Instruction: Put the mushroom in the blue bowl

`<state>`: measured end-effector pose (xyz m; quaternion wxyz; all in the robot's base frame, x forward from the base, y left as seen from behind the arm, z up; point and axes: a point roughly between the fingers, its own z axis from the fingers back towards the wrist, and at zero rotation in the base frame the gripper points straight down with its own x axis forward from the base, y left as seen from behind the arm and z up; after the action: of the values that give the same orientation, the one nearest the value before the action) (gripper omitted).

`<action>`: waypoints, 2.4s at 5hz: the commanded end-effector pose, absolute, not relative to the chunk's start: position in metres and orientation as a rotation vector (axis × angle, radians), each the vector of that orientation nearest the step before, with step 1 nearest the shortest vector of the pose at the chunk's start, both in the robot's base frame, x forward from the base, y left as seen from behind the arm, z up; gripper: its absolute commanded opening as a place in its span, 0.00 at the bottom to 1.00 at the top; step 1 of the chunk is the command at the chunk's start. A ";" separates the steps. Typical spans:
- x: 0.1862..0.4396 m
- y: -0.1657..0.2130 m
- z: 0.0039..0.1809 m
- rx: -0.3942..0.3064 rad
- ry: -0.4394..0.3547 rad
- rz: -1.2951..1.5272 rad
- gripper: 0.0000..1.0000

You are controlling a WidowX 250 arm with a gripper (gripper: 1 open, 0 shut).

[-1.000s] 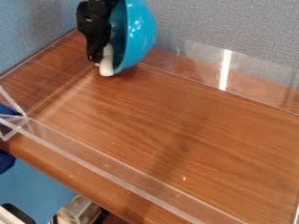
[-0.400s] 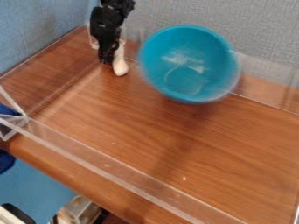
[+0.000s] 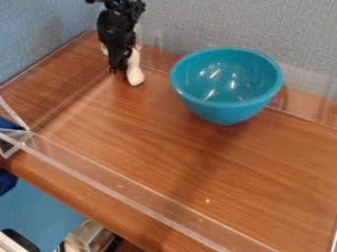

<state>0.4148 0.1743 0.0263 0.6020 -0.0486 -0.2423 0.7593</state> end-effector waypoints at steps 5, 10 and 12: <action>0.410 0.150 0.025 -0.126 -0.540 1.750 0.00; 0.416 0.170 0.044 -0.135 -0.540 1.835 0.00; 0.416 0.174 0.045 -0.157 -0.530 1.816 0.00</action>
<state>0.4125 0.1686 0.0314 0.5836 -0.0588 -0.2110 0.7819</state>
